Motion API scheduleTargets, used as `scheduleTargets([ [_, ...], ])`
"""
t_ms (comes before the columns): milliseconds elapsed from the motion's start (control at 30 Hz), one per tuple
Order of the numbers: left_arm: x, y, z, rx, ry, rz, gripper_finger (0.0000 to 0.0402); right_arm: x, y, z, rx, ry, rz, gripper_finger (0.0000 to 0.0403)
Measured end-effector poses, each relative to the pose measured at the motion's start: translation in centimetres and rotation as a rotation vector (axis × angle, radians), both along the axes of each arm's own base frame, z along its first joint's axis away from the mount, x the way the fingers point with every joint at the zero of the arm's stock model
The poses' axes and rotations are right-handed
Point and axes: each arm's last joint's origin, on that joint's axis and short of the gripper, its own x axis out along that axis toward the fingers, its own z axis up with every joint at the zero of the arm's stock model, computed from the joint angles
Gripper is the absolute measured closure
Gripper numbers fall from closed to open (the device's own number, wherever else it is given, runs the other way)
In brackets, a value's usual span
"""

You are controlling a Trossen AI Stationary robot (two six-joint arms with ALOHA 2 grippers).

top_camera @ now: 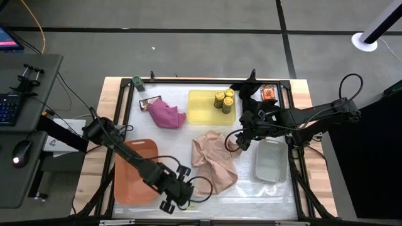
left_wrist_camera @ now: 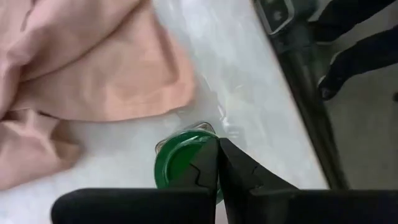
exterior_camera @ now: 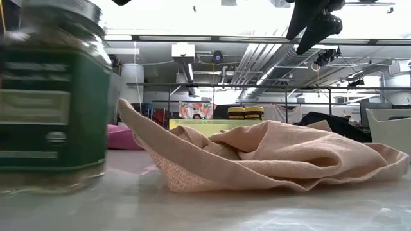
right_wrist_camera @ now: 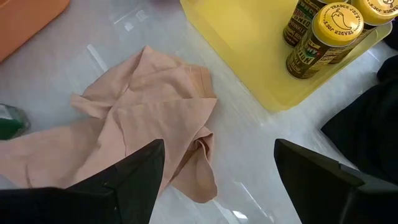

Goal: Sort spices by type
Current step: Put the bottom green seasoning bottle into the orange bin

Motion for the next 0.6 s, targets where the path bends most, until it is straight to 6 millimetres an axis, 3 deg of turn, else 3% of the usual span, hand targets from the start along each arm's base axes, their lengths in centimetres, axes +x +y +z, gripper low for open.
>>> scheduleTargets([
  [300,0.2,3.2,0.7,0.103,0.049,-0.027,0.0401,0.0,0.0,0.0,0.004,-0.008,-0.024,0.0105],
  [467,-0.2,5.3,2.4,0.135,0.044,0.013,0.0401,0.0,0.0,0.0,-0.003,-0.010,-0.027,0.0105],
  [600,-1.1,6.5,5.3,0.067,-0.026,0.112,0.0401,0.0,0.0,0.0,-0.003,-0.010,-0.028,0.0105],
])
